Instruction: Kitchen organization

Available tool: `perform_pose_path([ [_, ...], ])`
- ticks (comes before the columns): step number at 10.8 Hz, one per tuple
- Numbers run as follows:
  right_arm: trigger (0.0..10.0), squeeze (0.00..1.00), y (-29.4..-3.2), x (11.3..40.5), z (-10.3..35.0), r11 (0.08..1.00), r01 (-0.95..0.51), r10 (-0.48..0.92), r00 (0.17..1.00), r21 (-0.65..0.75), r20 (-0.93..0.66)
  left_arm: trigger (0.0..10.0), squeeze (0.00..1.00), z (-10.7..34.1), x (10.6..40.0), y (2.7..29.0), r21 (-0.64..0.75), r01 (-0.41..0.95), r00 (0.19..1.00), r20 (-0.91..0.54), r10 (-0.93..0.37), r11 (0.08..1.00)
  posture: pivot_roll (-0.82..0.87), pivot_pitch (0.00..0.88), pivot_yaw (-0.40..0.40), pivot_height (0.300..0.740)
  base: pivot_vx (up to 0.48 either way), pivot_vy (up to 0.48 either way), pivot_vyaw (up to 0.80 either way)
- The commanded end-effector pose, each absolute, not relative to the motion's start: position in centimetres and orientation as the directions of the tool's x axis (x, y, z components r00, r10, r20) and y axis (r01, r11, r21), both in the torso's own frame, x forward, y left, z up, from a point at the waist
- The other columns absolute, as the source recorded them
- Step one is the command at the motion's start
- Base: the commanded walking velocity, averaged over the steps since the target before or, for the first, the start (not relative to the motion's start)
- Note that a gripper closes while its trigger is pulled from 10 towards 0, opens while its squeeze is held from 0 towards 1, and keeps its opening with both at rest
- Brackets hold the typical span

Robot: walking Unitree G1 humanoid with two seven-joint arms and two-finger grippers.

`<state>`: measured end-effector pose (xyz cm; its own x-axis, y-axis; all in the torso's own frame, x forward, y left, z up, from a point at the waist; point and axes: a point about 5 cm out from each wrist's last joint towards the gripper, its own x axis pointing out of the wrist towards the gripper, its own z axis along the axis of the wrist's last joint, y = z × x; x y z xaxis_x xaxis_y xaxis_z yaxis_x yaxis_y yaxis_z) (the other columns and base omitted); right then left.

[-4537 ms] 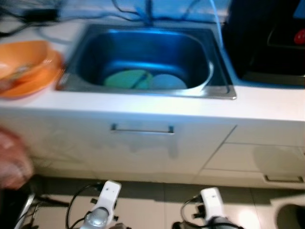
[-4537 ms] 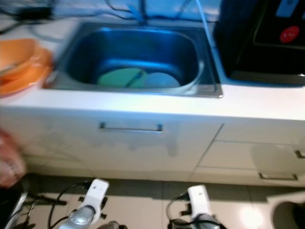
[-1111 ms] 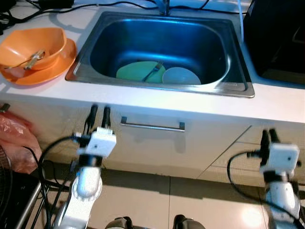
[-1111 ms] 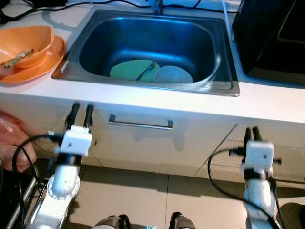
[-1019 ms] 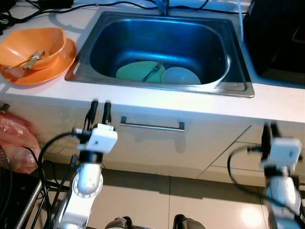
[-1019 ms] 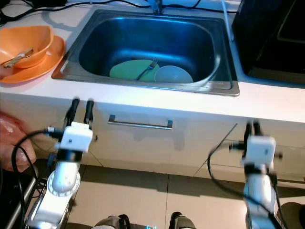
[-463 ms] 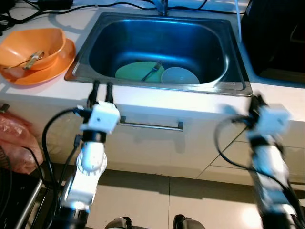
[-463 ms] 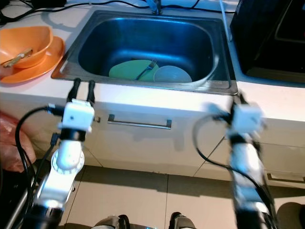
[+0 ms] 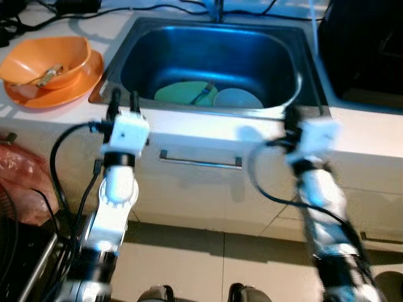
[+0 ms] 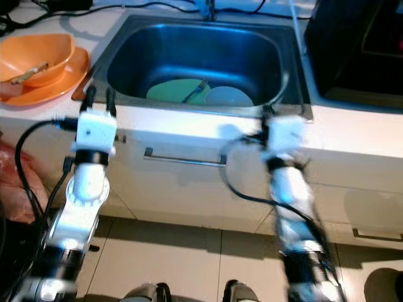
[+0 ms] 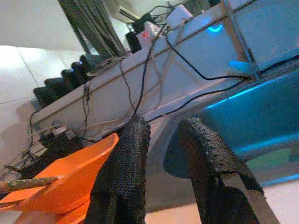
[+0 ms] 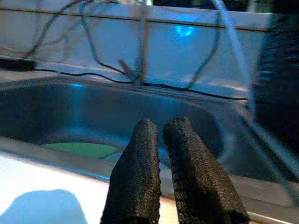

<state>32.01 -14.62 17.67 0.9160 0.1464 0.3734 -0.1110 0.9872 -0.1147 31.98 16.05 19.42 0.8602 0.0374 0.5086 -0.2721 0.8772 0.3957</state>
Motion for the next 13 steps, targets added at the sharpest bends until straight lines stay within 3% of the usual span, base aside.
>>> perform_pose_path([
  [1, 10.0, 0.00, -14.1, 32.3, 17.3, 0.984, -0.135, 0.167, 0.921, -0.112, 0.352, 10.0, 0.00, 19.2, 32.5, 16.5, 0.391, -0.287, 0.869, 0.491, 0.065, 0.874, 0.00, 0.133, 0.015, 0.740, 0.000, 0.000, 0.00],
  [6, 10.0, 0.00, -14.2, 33.0, 15.9, 0.989, -0.109, 0.135, 0.947, -0.103, 0.290, 10.0, 0.00, 17.6, 34.0, 12.6, 0.322, -0.079, 0.922, 0.383, -0.054, 0.944, -0.02, 0.133, 0.024, 0.740, 0.000, 0.000, 0.00],
  [9, 10.0, 0.00, -14.1, 33.4, 16.0, 0.991, -0.086, 0.113, 0.948, -0.101, 0.297, 10.0, 0.00, 17.2, 34.2, 9.5, 0.292, 0.039, 0.918, 0.367, -0.150, 0.956, -0.02, 0.132, 0.028, 0.740, 0.000, 0.331, 0.00],
  [13, 10.0, 0.00, -14.6, 33.4, 16.1, 0.994, -0.054, 0.081, 0.950, -0.096, 0.303, 10.0, 0.00, 17.3, 34.1, 9.0, 0.277, 0.066, 0.912, 0.374, -0.171, 0.959, -0.02, 0.128, 0.035, 0.740, 0.000, 0.338, 0.00],
])
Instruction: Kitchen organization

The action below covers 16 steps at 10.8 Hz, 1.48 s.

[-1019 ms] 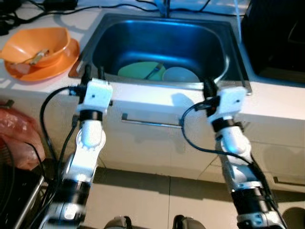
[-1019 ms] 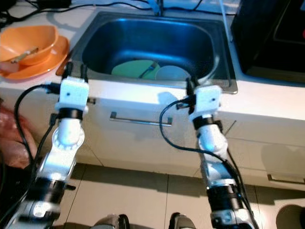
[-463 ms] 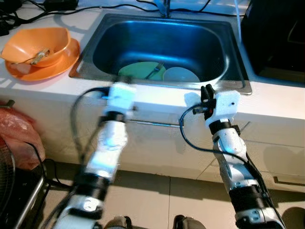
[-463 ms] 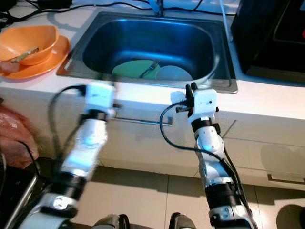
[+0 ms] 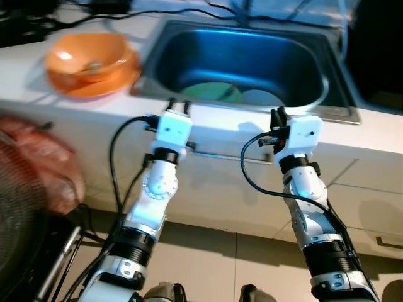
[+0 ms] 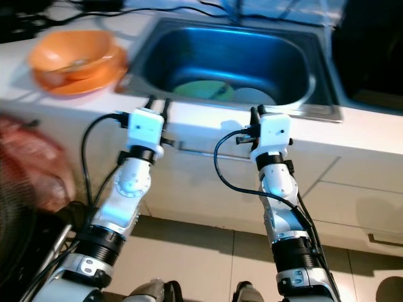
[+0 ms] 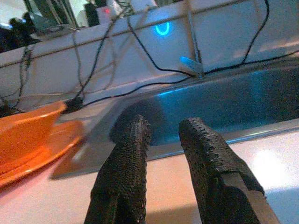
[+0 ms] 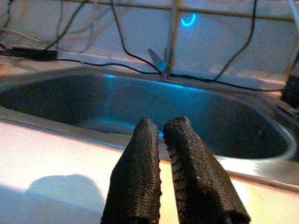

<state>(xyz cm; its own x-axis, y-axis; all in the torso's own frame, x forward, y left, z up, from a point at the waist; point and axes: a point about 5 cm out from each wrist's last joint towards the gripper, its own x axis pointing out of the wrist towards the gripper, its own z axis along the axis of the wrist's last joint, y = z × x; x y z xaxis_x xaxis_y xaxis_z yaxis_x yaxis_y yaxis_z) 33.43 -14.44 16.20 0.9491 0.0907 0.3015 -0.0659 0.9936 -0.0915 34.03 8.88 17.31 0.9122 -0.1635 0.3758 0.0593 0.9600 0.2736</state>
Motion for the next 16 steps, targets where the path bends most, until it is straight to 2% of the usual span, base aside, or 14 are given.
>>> perform_pose_path([
  [1, 10.0, 0.00, -14.7, 33.3, 16.0, 0.994, -0.051, 0.077, 0.950, -0.095, 0.301, 10.0, 0.00, 17.3, 34.1, 9.0, 0.276, 0.066, 0.912, 0.374, -0.171, 0.959, -0.02, 0.129, 0.036, 0.740, 0.000, 0.341, 0.00],
  [8, 10.0, 0.00, -15.6, 33.2, 15.5, 0.995, -0.021, 0.047, 0.959, -0.094, 0.281, 10.0, 0.00, 17.1, 33.9, 8.9, 0.268, 0.066, 0.916, 0.366, -0.165, 0.961, -0.03, 0.152, 0.028, 0.740, 0.000, 0.321, 0.00],
  [11, 10.0, 0.00, -15.8, 33.5, 15.3, 0.996, -0.003, 0.026, 0.967, -0.091, 0.252, 10.0, 0.00, 17.0, 34.0, 8.9, 0.266, 0.070, 0.916, 0.364, -0.167, 0.961, -0.03, 0.158, 0.026, 0.740, 0.000, 0.000, 0.00],
  [13, 10.0, 0.00, -15.9, 33.7, 15.1, 0.995, 0.003, 0.020, 0.971, -0.097, 0.236, 10.0, 0.00, 17.2, 34.0, 8.9, 0.254, 0.074, 0.913, 0.372, -0.168, 0.964, -0.02, 0.156, 0.024, 0.740, 0.000, 0.000, -0.80],
  [16, 10.0, 0.00, -16.2, 33.7, 15.2, 0.997, 0.013, 0.006, 0.971, -0.079, 0.240, 10.0, 0.00, 17.1, 34.0, 9.0, 0.254, 0.071, 0.915, 0.368, -0.164, 0.965, -0.02, 0.156, 0.023, 0.740, 0.000, 0.000, 0.00],
])
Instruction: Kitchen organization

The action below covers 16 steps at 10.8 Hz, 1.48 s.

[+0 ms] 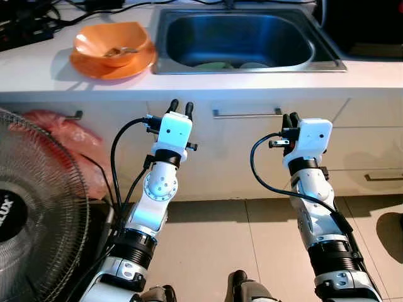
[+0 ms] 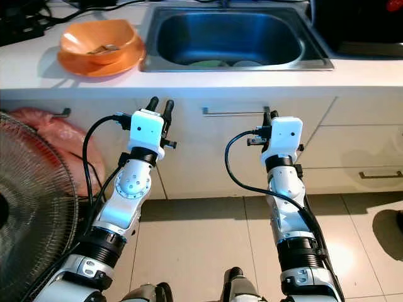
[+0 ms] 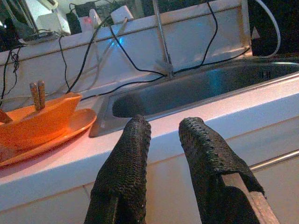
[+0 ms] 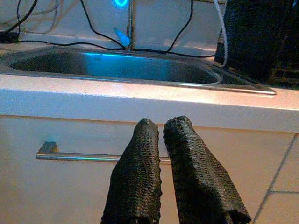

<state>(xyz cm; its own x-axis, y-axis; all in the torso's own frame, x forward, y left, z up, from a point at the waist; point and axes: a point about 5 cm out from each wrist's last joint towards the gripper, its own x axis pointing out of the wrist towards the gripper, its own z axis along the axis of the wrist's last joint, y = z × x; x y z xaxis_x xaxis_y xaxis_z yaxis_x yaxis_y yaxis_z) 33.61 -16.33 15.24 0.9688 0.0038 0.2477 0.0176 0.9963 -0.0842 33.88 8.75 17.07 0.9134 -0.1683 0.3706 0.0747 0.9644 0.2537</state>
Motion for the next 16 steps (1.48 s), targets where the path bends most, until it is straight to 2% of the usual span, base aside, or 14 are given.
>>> perform_pose_path([
  [1, 10.0, 0.00, -16.1, 33.8, 15.2, 0.997, 0.014, 0.005, 0.971, -0.078, 0.239, 10.0, 0.00, 17.1, 34.0, 9.0, 0.255, 0.068, 0.914, 0.371, -0.162, 0.965, -0.02, 0.155, 0.024, 0.740, 0.000, 0.000, 0.00],
  [4, 10.0, 0.00, -16.1, 33.8, 15.2, 0.997, 0.009, 0.008, 0.971, -0.071, 0.240, 10.0, 0.00, 17.2, 34.0, 9.7, 0.229, 0.030, 0.921, 0.373, -0.116, 0.973, -0.02, 0.154, 0.023, 0.740, 0.082, 0.000, 0.00],
  [9, 10.0, 0.00, -16.0, 33.7, 15.7, 0.998, 0.010, 0.009, 0.963, -0.069, 0.271, 10.0, 0.00, 17.6, 34.0, 9.9, 0.227, 0.026, 0.914, 0.390, -0.115, 0.974, -0.02, 0.153, 0.025, 0.740, 0.356, 0.000, 0.00],
  [13, 10.0, 0.00, -16.4, 33.2, 18.6, 0.999, 0.047, -0.034, 0.905, -0.021, 0.423, 10.0, 0.00, 18.5, 33.7, 9.4, 0.233, 0.044, 0.889, 0.435, -0.144, 0.972, -0.02, 0.149, 0.029, 0.740, 0.373, 0.000, 0.00],
  [16, 10.0, 0.00, -16.4, 33.2, 18.2, 0.999, 0.052, -0.040, 0.911, -0.018, 0.410, 10.0, 0.00, 18.3, 33.6, 9.0, 0.247, 0.067, 0.888, 0.427, -0.170, 0.967, -0.02, 0.156, 0.028, 0.740, 0.381, 0.000, 0.00],
])
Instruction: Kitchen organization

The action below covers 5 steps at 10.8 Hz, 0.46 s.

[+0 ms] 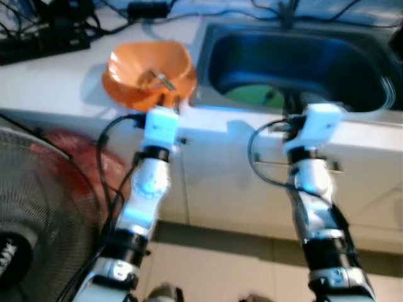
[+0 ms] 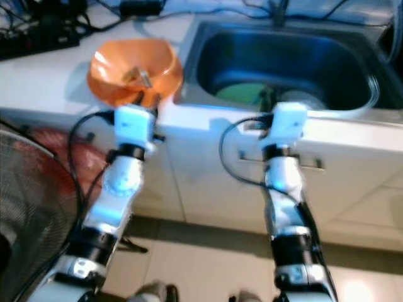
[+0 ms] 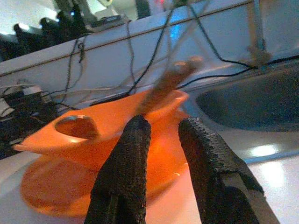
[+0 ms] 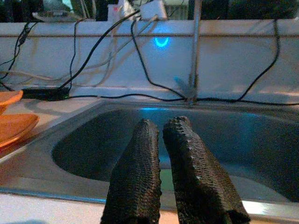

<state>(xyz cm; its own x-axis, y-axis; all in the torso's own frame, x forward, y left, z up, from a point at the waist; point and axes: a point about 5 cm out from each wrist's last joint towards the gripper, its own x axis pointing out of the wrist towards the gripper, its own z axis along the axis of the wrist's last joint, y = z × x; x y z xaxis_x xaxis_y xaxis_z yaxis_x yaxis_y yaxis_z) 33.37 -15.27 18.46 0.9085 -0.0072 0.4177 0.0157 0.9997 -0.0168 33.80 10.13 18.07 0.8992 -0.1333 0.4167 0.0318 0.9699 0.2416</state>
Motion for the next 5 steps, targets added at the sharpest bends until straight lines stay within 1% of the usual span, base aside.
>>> perform_pose_path([
  [1, 10.0, 0.00, -16.4, 33.2, 18.1, 0.999, 0.051, -0.039, 0.915, -0.019, 0.402, 10.0, 0.00, 18.2, 33.6, 9.0, 0.248, 0.070, 0.890, 0.422, -0.173, 0.966, -0.02, 0.158, 0.027, 0.740, 0.379, 0.000, 0.00],
  [3, 10.0, 0.00, -16.4, 33.2, 18.0, 0.998, 0.052, -0.041, 0.917, -0.018, 0.396, 10.0, 0.00, 17.9, 33.4, 8.3, 0.264, 0.122, 0.885, 0.407, -0.225, 0.957, -0.02, 0.160, 0.027, 0.740, 0.339, 0.000, 0.00],
  [5, 10.0, 0.00, -16.4, 33.2, 17.9, 0.999, 0.050, -0.039, 0.919, -0.018, 0.393, 10.0, 0.00, 17.6, 33.0, 7.7, 0.288, 0.164, 0.872, 0.405, -0.275, 0.943, -0.02, 0.159, 0.027, 0.740, 0.000, 0.000, 0.00],
])
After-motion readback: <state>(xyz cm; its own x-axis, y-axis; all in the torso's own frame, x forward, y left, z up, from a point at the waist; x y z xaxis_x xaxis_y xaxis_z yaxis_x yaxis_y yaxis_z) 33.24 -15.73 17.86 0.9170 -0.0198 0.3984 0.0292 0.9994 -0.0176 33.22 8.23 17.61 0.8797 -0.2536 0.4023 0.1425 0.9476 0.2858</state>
